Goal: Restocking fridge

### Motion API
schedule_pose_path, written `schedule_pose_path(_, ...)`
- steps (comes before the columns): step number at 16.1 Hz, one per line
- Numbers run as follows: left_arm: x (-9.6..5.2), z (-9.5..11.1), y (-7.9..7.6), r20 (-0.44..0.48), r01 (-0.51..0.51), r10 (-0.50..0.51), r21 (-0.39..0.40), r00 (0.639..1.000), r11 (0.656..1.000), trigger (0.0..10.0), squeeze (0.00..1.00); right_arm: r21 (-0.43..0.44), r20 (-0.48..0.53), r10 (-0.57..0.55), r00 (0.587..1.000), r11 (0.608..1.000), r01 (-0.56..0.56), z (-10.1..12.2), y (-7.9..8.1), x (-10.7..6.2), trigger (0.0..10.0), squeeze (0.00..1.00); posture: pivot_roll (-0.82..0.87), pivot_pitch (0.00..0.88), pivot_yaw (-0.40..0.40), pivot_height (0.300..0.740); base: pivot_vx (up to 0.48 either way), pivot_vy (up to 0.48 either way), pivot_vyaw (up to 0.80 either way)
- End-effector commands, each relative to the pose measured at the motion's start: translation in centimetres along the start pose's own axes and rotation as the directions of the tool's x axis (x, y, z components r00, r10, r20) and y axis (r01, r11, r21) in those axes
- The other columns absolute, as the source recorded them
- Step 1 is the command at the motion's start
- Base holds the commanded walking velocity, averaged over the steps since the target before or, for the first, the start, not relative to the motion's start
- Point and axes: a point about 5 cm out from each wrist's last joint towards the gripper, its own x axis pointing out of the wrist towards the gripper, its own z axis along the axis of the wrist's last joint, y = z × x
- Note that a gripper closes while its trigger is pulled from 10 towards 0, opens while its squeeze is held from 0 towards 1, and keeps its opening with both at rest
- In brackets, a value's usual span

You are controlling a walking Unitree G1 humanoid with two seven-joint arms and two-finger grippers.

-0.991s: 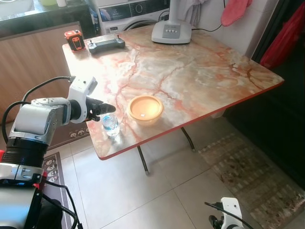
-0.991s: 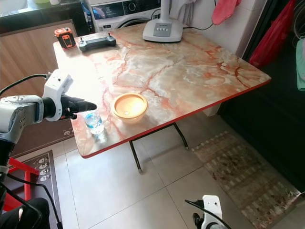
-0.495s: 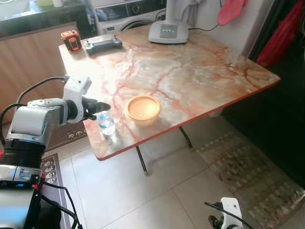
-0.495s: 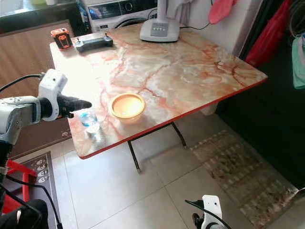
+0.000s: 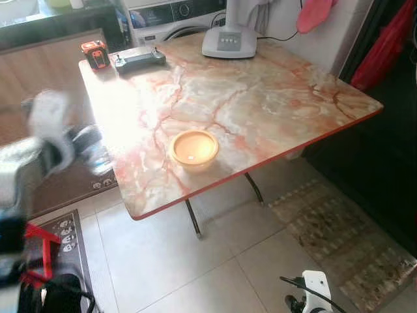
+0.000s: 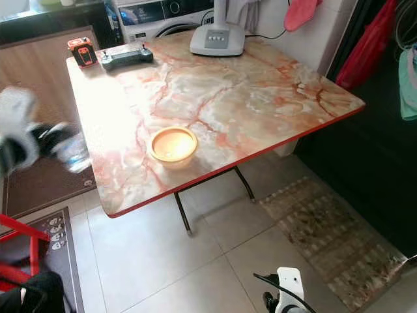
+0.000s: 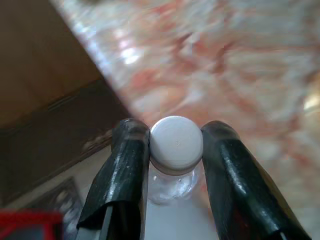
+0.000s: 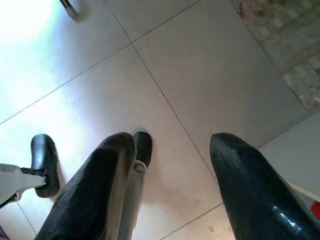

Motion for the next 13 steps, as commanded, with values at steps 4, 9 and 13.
schedule_pose_path(4,-1.7,-7.6,3.9,-0.054,-0.304,0.299,-0.175,0.953,0.936,10.0,0.0,0.023,-0.014,-0.003,1.0,1.0,0.003,-0.7,-0.2,-0.1,10.0,0.0,0.14,0.06,-0.004,0.74,0.0,0.0,0.0)
schedule_pose_path(9,-2.7,-19.1,2.2,-0.223,-0.478,0.441,-0.154,0.87,0.865,10.0,0.0,0.038,-0.009,-0.011,1.0,0.999,0.011,-0.7,-0.3,-0.1,10.0,0.0,0.14,0.069,-0.01,0.74,0.0,0.0,0.0)
schedule_pose_path(13,-3.2,-25.0,-2.0,-0.321,-0.362,0.333,-0.036,0.887,0.931,10.0,0.0,0.069,-0.004,-0.026,1.0,0.997,0.027,-0.7,-0.5,-0.2,10.0,0.0,0.11,0.086,-0.008,0.74,0.0,0.0,0.0)
